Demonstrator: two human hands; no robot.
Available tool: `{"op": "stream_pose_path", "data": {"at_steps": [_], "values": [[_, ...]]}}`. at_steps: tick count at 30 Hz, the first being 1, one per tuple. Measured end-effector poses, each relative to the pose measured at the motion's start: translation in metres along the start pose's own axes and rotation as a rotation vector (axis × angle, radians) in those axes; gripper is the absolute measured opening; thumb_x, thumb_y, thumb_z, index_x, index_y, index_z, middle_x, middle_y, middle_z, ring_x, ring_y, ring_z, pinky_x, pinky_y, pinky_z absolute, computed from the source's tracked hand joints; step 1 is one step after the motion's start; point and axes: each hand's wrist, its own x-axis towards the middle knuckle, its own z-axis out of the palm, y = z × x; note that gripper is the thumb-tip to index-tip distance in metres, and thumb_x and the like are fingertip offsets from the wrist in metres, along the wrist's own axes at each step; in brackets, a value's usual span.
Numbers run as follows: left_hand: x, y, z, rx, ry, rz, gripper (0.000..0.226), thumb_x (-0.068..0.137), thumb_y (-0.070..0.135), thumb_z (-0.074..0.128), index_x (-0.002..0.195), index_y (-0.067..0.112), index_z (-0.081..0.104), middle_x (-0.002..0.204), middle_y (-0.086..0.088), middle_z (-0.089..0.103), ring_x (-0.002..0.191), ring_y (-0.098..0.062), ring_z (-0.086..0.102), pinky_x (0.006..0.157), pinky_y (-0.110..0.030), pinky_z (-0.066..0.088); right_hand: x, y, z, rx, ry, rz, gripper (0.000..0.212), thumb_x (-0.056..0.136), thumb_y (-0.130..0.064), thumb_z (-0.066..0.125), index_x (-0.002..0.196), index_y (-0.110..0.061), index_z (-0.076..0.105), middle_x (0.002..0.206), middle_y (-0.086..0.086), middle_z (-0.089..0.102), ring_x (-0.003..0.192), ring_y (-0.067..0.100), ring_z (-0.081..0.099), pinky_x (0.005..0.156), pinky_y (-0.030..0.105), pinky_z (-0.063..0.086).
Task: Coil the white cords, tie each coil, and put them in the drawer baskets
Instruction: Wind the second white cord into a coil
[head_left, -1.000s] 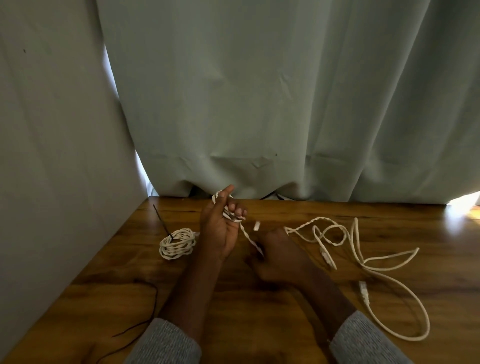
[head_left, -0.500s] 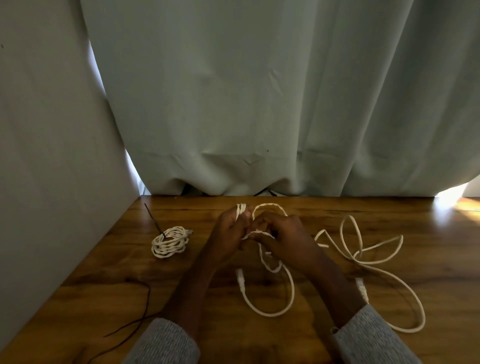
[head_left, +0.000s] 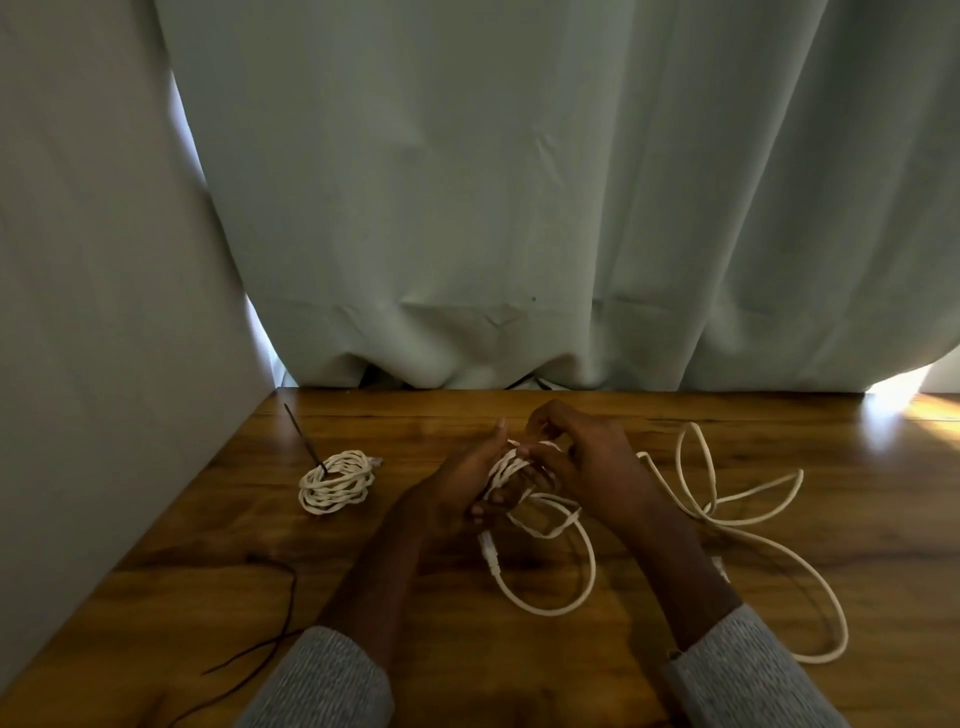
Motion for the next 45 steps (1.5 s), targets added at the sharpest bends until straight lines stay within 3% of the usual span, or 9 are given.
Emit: {"op": "stream_pose_path", "data": {"at_steps": [3, 8, 13, 17, 19, 25, 31, 40, 45], "values": [[0.000, 0.000, -0.001, -0.115, -0.115, 0.028, 0.064, 0.099, 0.056, 0.029, 0.087, 0.006, 0.066, 0.049, 0.000, 0.037, 0.033, -0.006, 0.023, 0.039, -0.024, 0.011, 0.000, 0.008, 0.001, 0.053, 0.013, 0.127, 0.018, 0.088, -0.035, 0.073, 0.100, -0.022, 0.069, 0.084, -0.010, 0.069, 0.073, 0.003, 0.067, 0.061, 0.021, 0.056], [-0.008, 0.005, -0.005, -0.196, -0.208, 0.120, 0.042, 0.101, 0.037, 0.040, 0.093, 0.003, 0.064, 0.049, 0.004, 0.034, 0.034, -0.004, 0.021, 0.041, -0.025, 0.011, 0.001, 0.006, 0.004, 0.360, -0.037, 0.149, 0.015, 0.099, -0.014, 0.060, 0.105, -0.011, 0.073, 0.087, -0.003, 0.074, 0.071, 0.012, 0.071, 0.058, 0.025, 0.056], [-0.011, 0.013, -0.006, -0.512, -0.343, 0.256, 0.045, 0.099, 0.038, 0.041, 0.103, 0.000, 0.064, 0.049, 0.007, 0.036, 0.036, -0.005, 0.020, 0.037, -0.018, 0.024, 0.002, -0.002, 0.009, 0.619, 0.040, 0.399, 0.018, 0.105, -0.016, 0.050, 0.106, -0.006, 0.065, 0.068, 0.009, 0.059, 0.042, 0.012, 0.053, 0.042, 0.032, 0.054], [-0.011, 0.018, -0.002, -0.652, -0.369, 0.400, 0.051, 0.101, 0.033, 0.048, 0.129, -0.008, 0.055, 0.055, 0.005, 0.044, 0.041, -0.004, 0.024, 0.041, -0.018, 0.031, -0.004, -0.013, 0.030, 0.456, 0.033, 0.329, 0.024, 0.108, -0.021, 0.043, 0.094, -0.019, 0.063, 0.066, -0.006, 0.061, 0.046, 0.003, 0.056, 0.044, 0.016, 0.043], [-0.013, 0.020, 0.001, -0.686, -0.363, 0.466, 0.053, 0.100, 0.029, 0.052, 0.135, -0.010, 0.049, 0.059, 0.005, 0.048, 0.042, -0.004, 0.025, 0.043, -0.019, 0.029, -0.005, -0.014, 0.040, 0.243, 0.008, 0.212, 0.016, 0.107, -0.021, 0.044, 0.107, -0.023, 0.059, 0.075, -0.011, 0.061, 0.057, 0.000, 0.060, 0.053, 0.012, 0.042], [-0.010, 0.021, 0.003, -0.746, -0.227, 0.538, 0.060, 0.096, 0.021, 0.060, 0.140, -0.014, 0.040, 0.062, 0.002, 0.050, 0.043, -0.005, 0.043, 0.045, -0.019, 0.039, -0.008, -0.023, 0.040, 0.029, -0.133, 0.157, 0.055, 0.097, -0.014, 0.058, 0.143, -0.022, 0.029, 0.094, -0.006, 0.061, 0.073, 0.008, 0.061, 0.062, 0.027, 0.049], [-0.004, 0.022, 0.000, -0.789, 0.070, 0.593, 0.048, 0.096, 0.018, 0.043, 0.135, -0.010, 0.044, 0.068, -0.003, 0.063, 0.054, -0.011, 0.062, 0.055, -0.023, 0.052, -0.006, -0.029, 0.037, 0.020, -0.314, 0.233, 0.073, 0.096, -0.006, 0.059, 0.154, -0.029, 0.022, 0.107, -0.002, 0.062, 0.089, 0.009, 0.062, 0.070, 0.018, 0.049], [0.012, 0.014, 0.006, -0.538, 0.395, 0.607, 0.031, 0.105, 0.010, 0.035, 0.131, -0.003, 0.047, 0.072, -0.012, 0.071, 0.068, -0.026, 0.073, 0.061, -0.033, 0.060, -0.007, -0.028, 0.037, 0.150, -0.542, 0.267, 0.051, 0.088, -0.001, 0.065, 0.135, -0.018, 0.054, 0.123, 0.001, 0.067, 0.111, 0.015, 0.065, 0.093, 0.030, 0.056], [0.016, -0.001, 0.008, 0.005, 0.474, 0.562, 0.035, 0.106, 0.014, 0.039, 0.140, 0.018, 0.041, 0.078, -0.007, 0.072, 0.076, -0.027, 0.073, 0.067, -0.032, 0.058, -0.005, -0.024, 0.024, 0.214, -0.738, 0.299, 0.052, 0.086, -0.007, 0.070, 0.136, -0.016, 0.056, 0.125, 0.003, 0.066, 0.108, 0.013, 0.067, 0.088, 0.034, 0.060]]}}
